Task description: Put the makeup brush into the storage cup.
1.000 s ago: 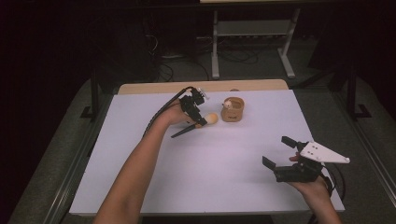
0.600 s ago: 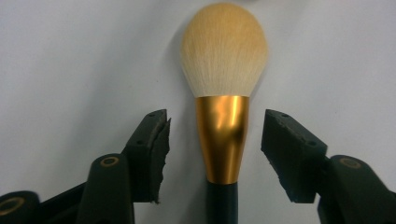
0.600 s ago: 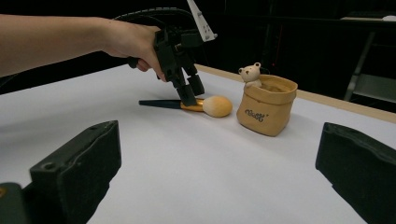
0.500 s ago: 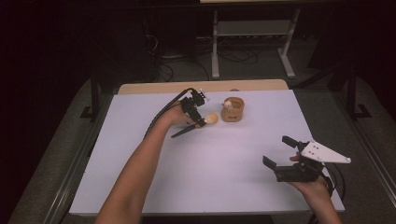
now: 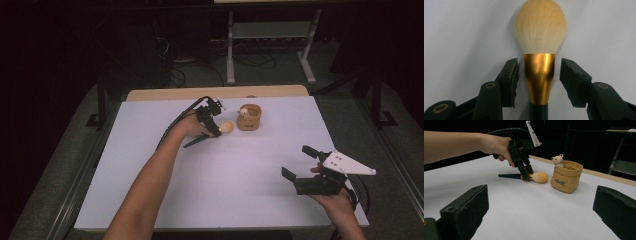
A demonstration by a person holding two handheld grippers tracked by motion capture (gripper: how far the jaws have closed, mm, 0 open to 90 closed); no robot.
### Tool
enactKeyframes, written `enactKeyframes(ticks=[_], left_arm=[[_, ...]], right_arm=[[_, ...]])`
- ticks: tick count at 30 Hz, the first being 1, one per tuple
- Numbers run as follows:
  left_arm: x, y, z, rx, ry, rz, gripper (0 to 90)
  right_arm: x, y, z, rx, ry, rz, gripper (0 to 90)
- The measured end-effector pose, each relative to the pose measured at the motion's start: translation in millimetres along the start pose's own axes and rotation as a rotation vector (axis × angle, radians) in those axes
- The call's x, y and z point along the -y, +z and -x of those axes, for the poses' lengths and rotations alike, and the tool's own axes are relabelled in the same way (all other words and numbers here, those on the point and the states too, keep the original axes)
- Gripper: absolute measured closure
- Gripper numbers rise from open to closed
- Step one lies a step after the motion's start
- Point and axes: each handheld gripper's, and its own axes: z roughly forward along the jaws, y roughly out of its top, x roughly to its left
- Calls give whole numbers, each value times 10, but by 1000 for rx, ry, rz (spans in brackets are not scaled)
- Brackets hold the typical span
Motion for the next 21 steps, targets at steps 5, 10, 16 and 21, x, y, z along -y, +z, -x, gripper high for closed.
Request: enactKeyframes(ticks=[5,10,16,21], left_arm=[[1,31,-2,-3,6,-15,513],[-4,32,-9,-6,4,-14,534],[-5,36,-5,-14,-1,-15,563],[-9,37,-5,-25,-1,-19,617]], right_arm=[[2,0,-4,-1,7,-6,0],[3,-2,1,0,7,-5,0],[3,-2,0,-1,7,-4,0],[1,-3,5,3,5,0,0]])
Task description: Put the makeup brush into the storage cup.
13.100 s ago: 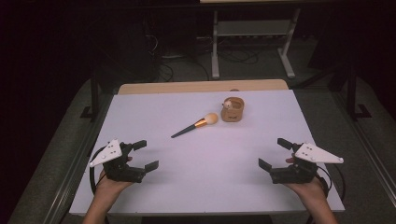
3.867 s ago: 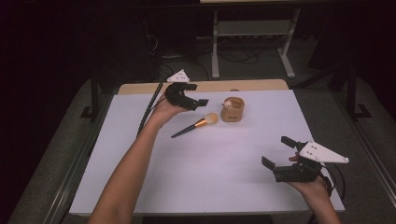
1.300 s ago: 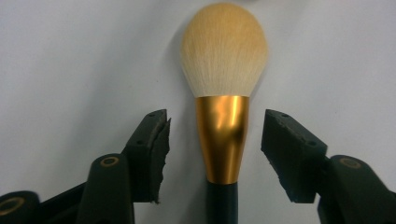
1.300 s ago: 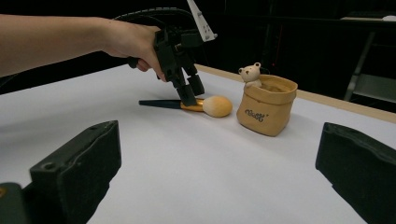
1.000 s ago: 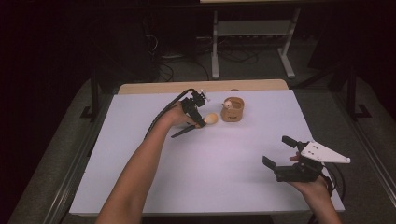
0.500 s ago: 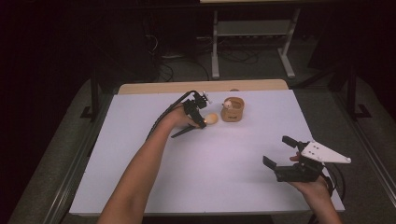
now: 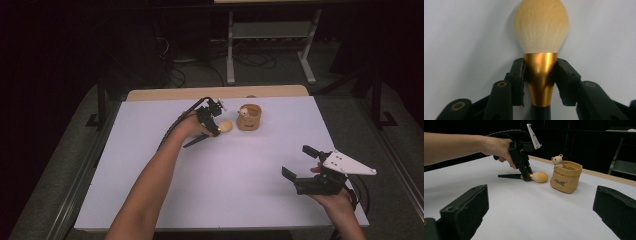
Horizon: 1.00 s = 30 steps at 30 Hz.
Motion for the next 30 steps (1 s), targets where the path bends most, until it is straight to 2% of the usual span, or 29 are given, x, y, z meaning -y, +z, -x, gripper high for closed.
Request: enactKeyframes(ticks=[6,9,10,16,18,22,23,26,30], left_arm=[[1,-2,-5,3,1,0,627],[1,-1,-4,2,5,0,628],[11,-5,-15,9,14,4,630],[14,-11,-7,11,19,2,631],[25,-30,-10,13,37,-3,631],[67,-103,-39,29,16,35,632],[78,-130,-46,40,3,51,632],[98,-201,-58,38,-1,75,632],[126,-327,-68,58,-33,152,633]], right_arm=[[0,0,-11,-5,12,-8,0],[0,0,-10,-4,11,-8,0],[-2,2,2,-1,-6,4,0],[-1,-6,4,0,2,2,0],[-1,-6,4,0,2,4,0],[0,-5,-4,0,9,-2,0],[-1,1,4,-1,-5,6,0],[-3,3,-4,-2,-2,4,0],[-3,8,-8,-4,-1,4,0]])
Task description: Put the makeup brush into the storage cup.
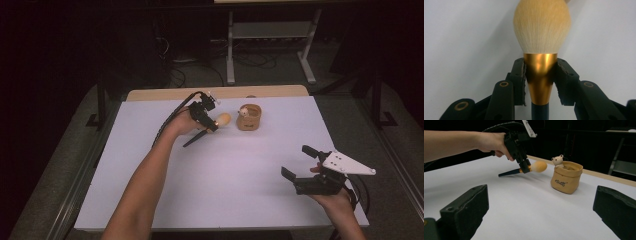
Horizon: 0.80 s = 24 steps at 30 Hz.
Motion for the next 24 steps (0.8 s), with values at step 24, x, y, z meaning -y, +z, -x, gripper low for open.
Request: enactKeyframes(ticks=[24], left_arm=[[256,-516,150,53,-49,346,633]], right_arm=[[2,29,-41,-7,7,-15,0]])
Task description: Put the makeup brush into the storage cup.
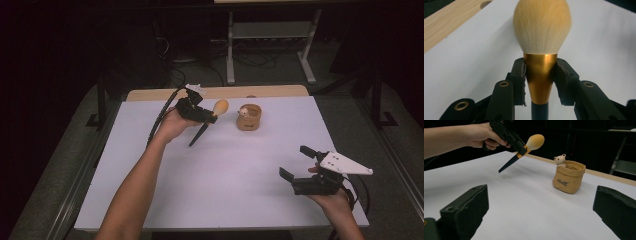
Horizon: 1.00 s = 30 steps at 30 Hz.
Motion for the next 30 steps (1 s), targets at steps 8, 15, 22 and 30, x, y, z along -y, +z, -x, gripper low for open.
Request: enactKeyframes(ticks=[8,15,22,30], left_arm=[[88,-180,48,-4,11,72,633],[140,-360,132,-11,14,147,633],[212,-488,209,-16,10,198,633],[385,-706,373,-17,14,280,633]], right_arm=[[5,9,13,4,-10,0,0],[0,12,-12,2,1,-8,0],[-7,20,-16,-3,-17,-4,0],[-14,29,-41,-3,-9,-8,0]])
